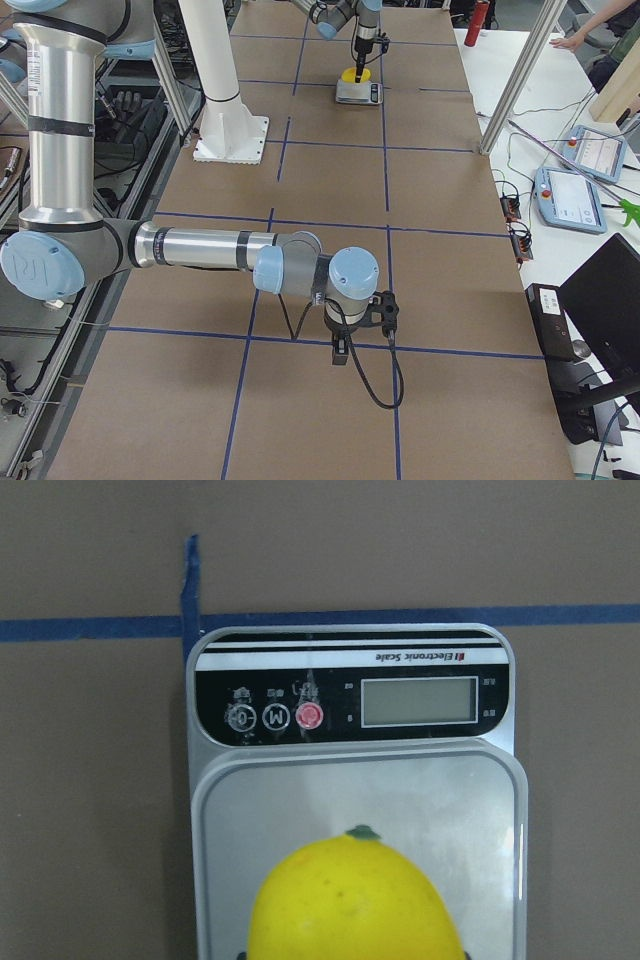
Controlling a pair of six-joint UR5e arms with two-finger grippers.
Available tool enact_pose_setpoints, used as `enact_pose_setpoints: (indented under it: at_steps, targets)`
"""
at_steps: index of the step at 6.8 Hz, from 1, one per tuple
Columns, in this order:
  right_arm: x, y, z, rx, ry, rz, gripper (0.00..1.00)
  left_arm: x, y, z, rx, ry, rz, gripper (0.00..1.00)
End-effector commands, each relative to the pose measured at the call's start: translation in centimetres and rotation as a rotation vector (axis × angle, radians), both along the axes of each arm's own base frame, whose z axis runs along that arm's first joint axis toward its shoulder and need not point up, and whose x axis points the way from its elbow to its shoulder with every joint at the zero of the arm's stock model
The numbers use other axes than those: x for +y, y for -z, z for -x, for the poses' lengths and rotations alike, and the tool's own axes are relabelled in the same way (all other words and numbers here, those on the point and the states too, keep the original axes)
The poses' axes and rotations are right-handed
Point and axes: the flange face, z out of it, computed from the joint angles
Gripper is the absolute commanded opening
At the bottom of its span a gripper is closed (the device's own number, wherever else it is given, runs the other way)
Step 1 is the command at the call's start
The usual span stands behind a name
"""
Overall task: Weigh mango
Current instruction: 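Lift the mango with the left gripper and carry it over the scale, then lower the mango onto the scale pan and open the left gripper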
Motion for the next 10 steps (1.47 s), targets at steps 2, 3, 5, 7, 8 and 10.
enact_pose_setpoints:
  at_steps: [2,3,5,7,8,10]
  targets:
    - [0.0,0.0,0.0,0.0,0.0,0.001,1.0,-0.4,-1.7,-1.6,-0.02,-0.016,0.015,0.0]
    - [0.0,0.0,0.0,0.0,0.0,0.001,1.0,0.2,-2.0,-2.7,-0.007,-0.031,0.008,0.0]
    - [0.0,0.0,0.0,0.0,0.0,0.001,1.0,0.2,-1.8,-2.7,-0.003,-0.035,0.002,0.41]
    - [0.0,0.0,0.0,0.0,0.0,0.001,1.0,0.4,-1.9,-2.4,-0.001,-0.034,0.002,1.0]
    - [0.0,0.0,0.0,0.0,0.0,0.001,1.0,0.5,-1.9,-2.4,0.0,-0.035,0.002,1.0]
    - [0.0,0.0,0.0,0.0,0.0,0.001,1.0,0.2,-0.6,-1.0,0.012,-0.017,-0.013,1.0]
